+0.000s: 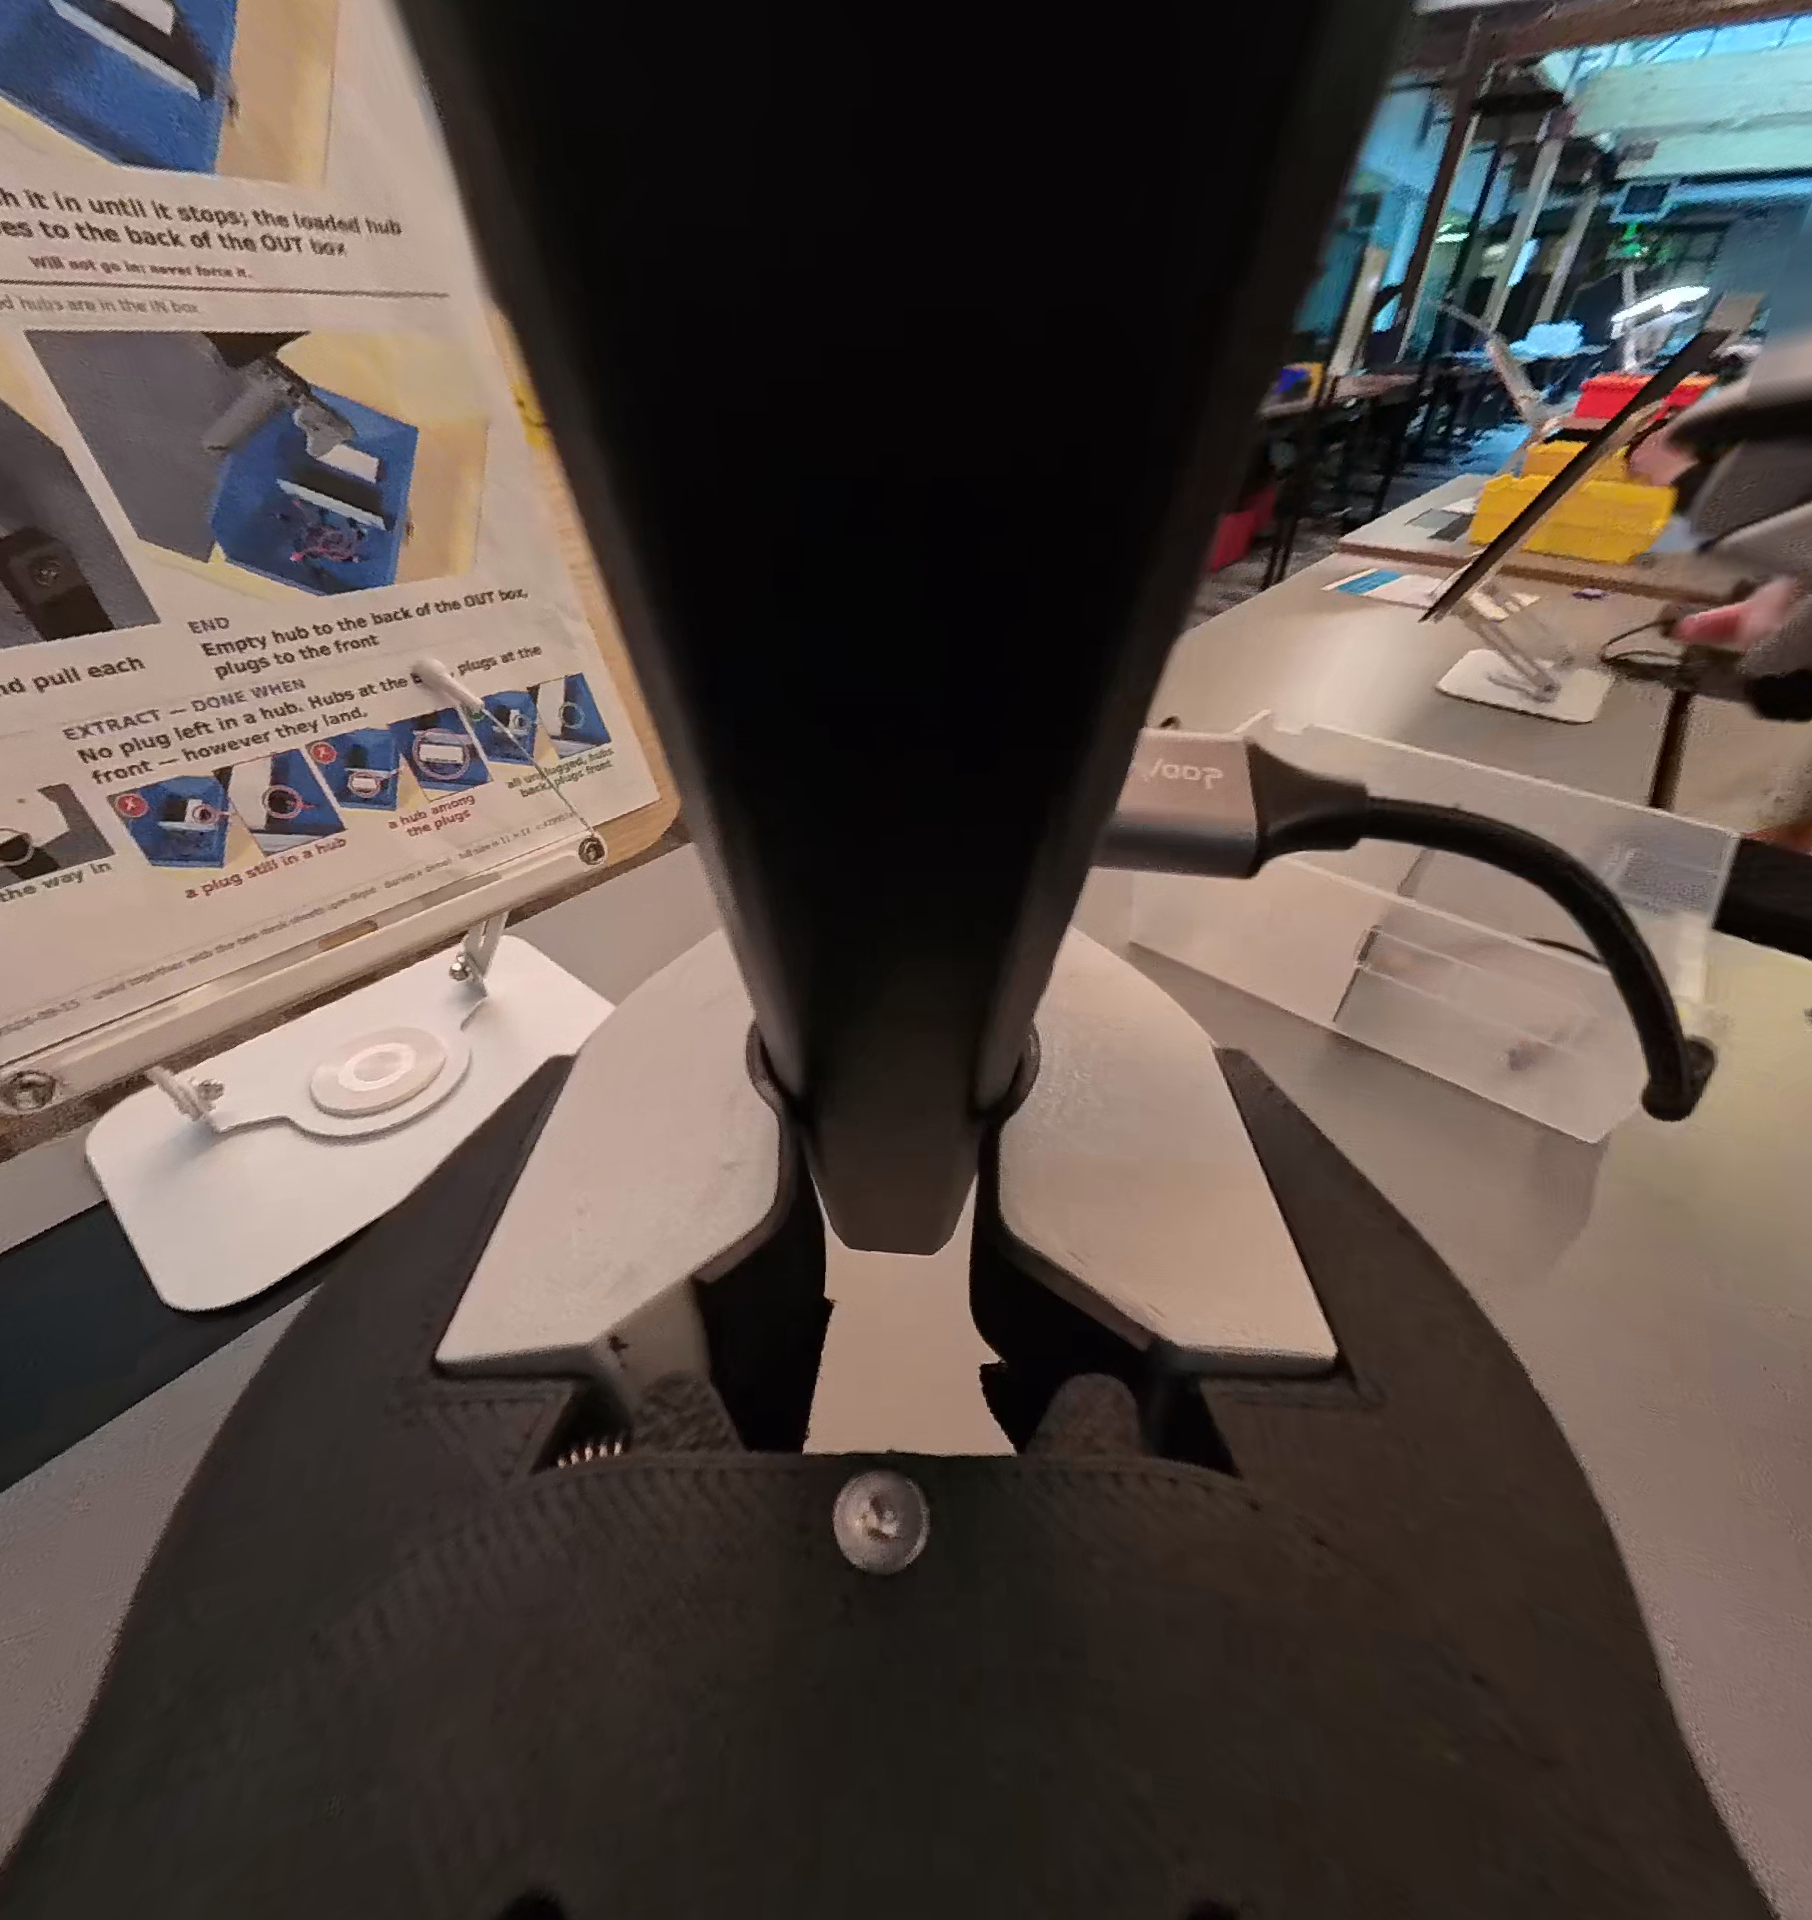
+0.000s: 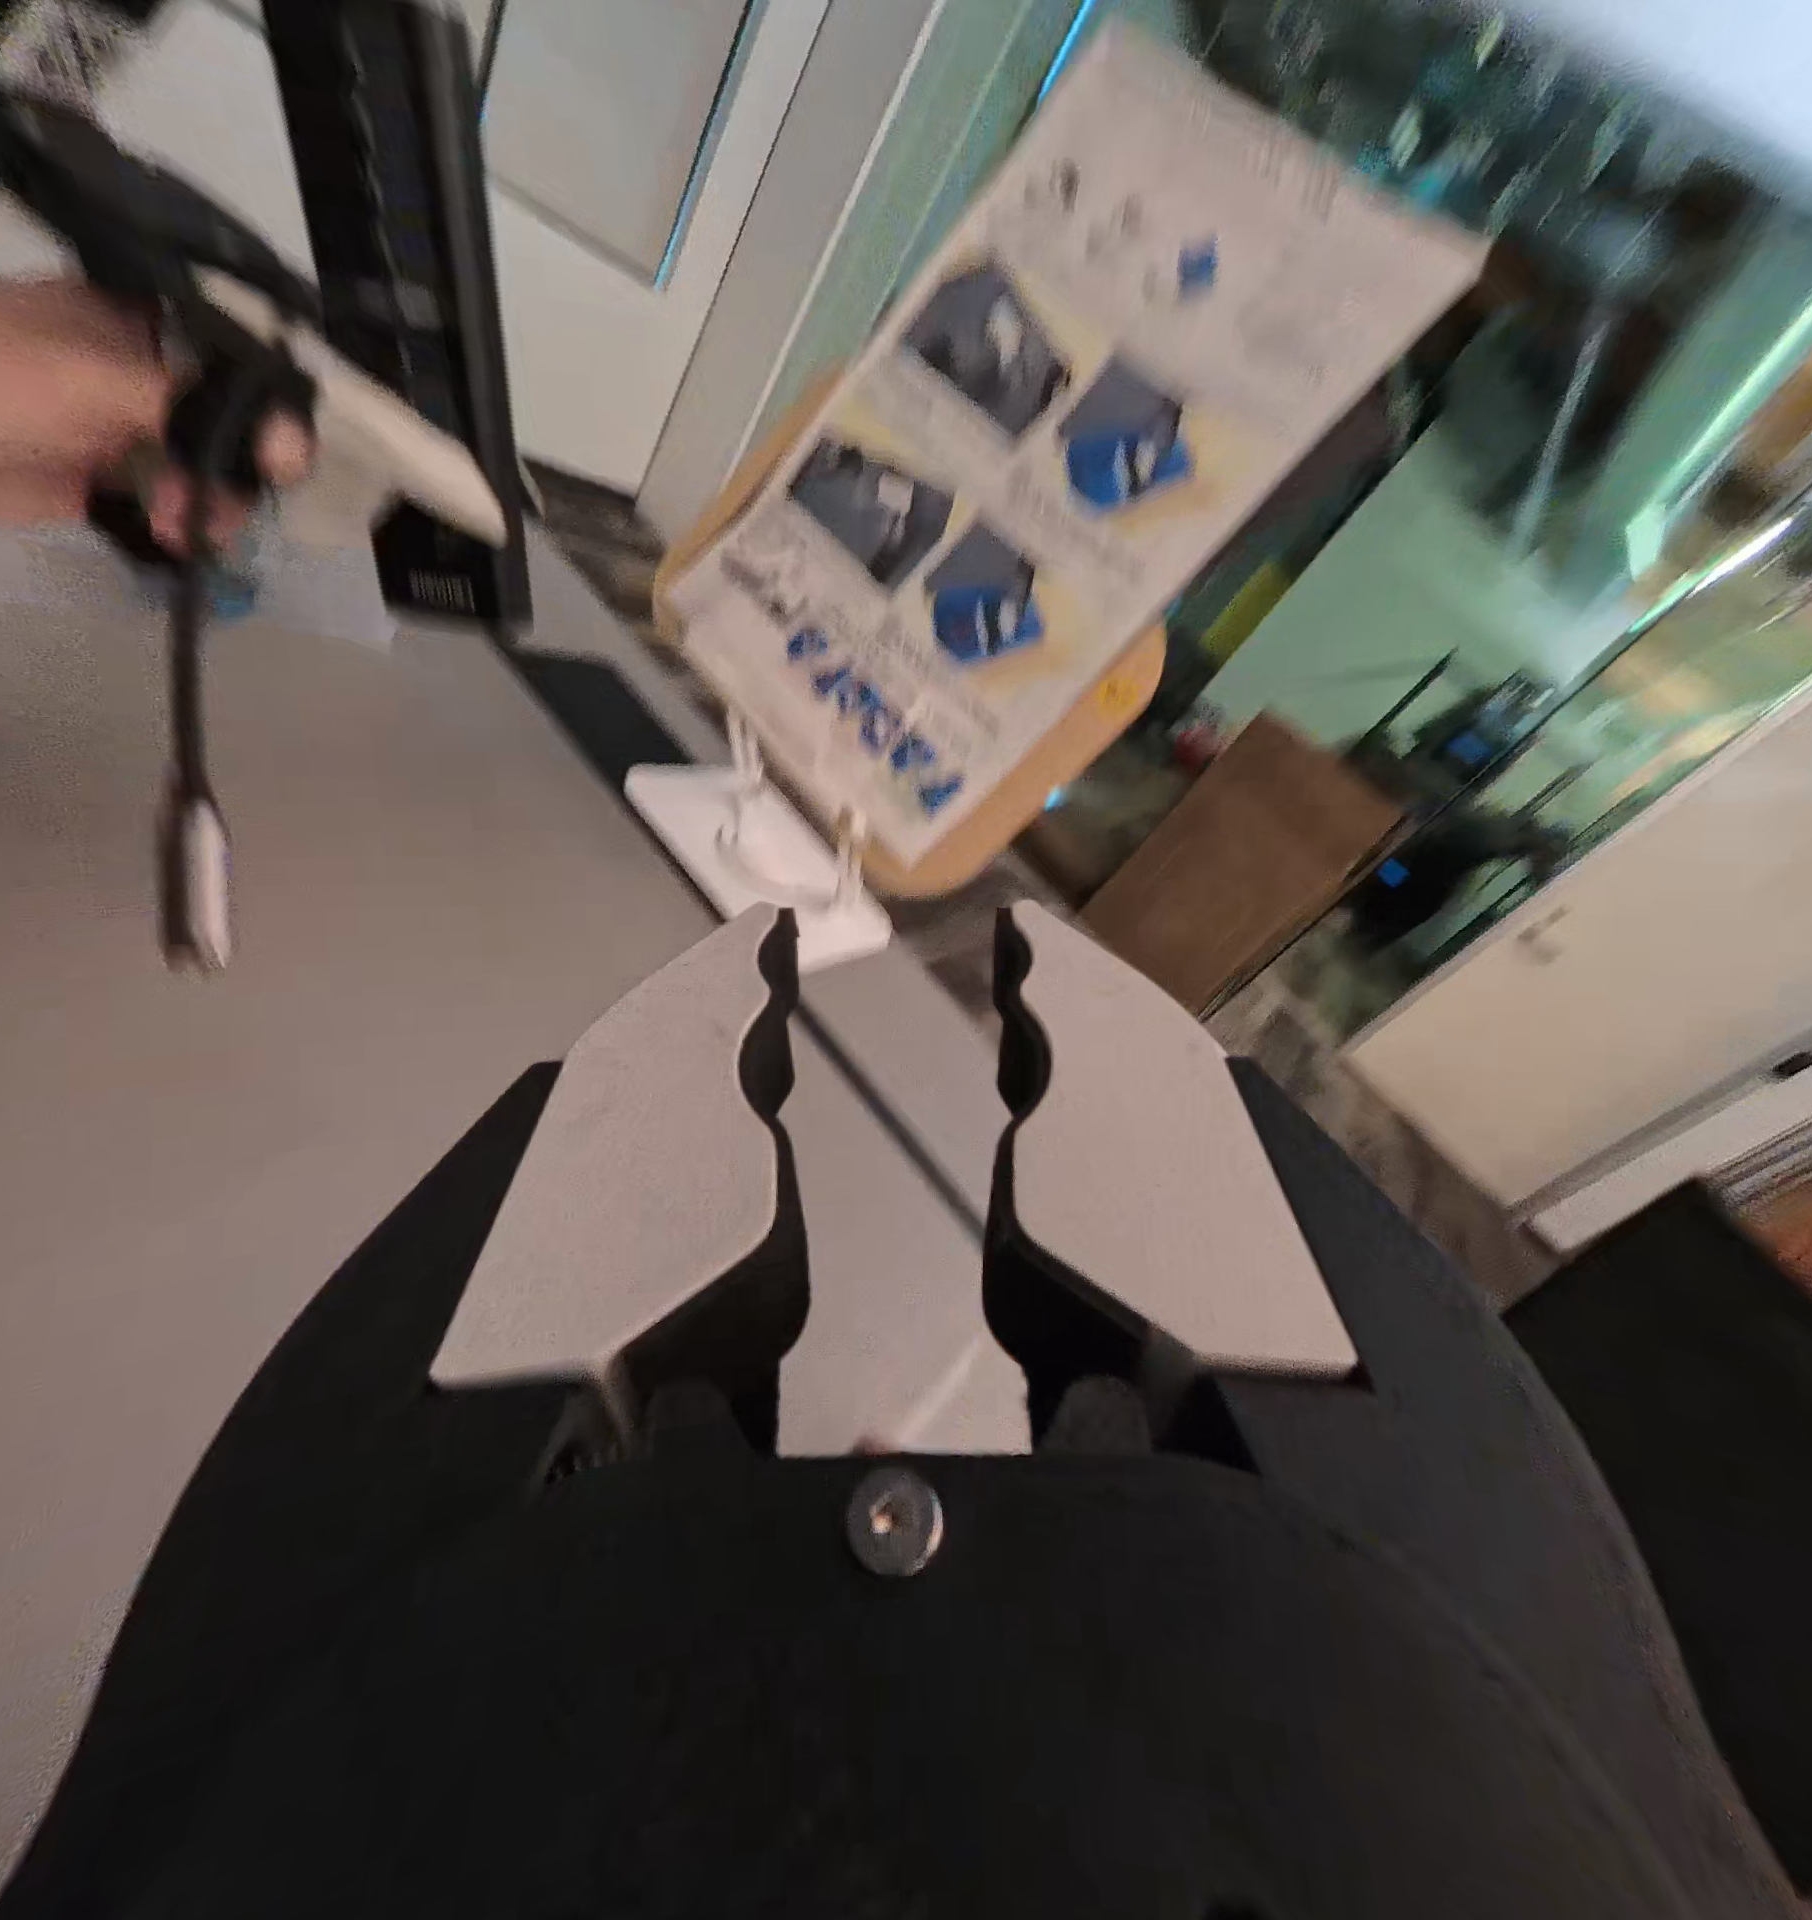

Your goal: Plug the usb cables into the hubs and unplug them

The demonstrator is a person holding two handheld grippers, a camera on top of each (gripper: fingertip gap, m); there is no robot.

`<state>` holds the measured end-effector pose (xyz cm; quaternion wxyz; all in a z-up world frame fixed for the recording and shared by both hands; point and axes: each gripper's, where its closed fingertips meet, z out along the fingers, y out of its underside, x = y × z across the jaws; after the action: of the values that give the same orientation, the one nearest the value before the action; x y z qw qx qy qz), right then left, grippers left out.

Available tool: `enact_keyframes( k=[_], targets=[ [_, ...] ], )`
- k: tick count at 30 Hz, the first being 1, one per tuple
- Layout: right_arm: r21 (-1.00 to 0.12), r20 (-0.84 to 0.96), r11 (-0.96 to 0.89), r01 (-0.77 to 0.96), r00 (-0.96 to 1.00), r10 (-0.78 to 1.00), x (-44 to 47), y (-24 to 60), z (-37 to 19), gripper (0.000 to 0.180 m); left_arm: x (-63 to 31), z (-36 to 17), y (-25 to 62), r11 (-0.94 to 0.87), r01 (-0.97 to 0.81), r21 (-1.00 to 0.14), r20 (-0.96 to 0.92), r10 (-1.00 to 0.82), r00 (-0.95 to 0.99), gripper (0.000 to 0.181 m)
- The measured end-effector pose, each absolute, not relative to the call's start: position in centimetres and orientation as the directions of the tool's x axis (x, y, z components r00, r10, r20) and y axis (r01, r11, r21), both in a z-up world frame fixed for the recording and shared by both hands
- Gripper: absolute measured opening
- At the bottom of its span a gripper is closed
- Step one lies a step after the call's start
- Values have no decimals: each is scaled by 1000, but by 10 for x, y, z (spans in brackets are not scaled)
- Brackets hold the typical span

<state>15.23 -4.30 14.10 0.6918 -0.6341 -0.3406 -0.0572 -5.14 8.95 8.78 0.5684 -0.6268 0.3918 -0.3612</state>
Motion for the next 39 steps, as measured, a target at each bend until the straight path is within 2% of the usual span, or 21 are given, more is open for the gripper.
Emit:
enact_keyframes(
  k=[3, 6, 10, 13, 19, 28, 34, 39],
  targets=[
    [-843, 525, 325, 428, 786, 327, 76, -40, 170, 35, -48, 80, 95, -42, -104, -994, -14, -876, 482, 30],
    [-898, 395, 368, 239, 808, 438, 3, -28, 173, 34, -44, 69, 100, -49, -139, -989, -30, -858, 513, 30],
    [-906, 414, 280, 319, 807, 421, -45, 22, 142, 35, -40, 63, 105, -64, -140, -988, -21, -847, 532, 30],
    [-905, 425, 188, 381, 814, 396, -54, 56, 119, 36, -42, 63, 107, -71, -128, -989, -10, -840, 543, 29],
    [-936, 351, 178, 302, 807, 476, -68, 68, 112, 20, -45, 62, 111, -71, -129, -989, -14, -828, 561, 29],
    [-933, 360, 174, 315, 817, 450, -64, 72, 104, 18, -39, 56, 110, -87, -131, -988, -3, -826, 564, 30],
    [-941, 338, 162, 298, 872, 354, -65, 76, 100, 18, -36, 49, 111, -174, -84, -981, 108, -855, 508, 31],
    [-949, 316, 131, 287, 860, 400, -67, 75, 96, 19, -40, 49, 112, -122, -126, -984, 44, -866, 498, 31]
  ],
)
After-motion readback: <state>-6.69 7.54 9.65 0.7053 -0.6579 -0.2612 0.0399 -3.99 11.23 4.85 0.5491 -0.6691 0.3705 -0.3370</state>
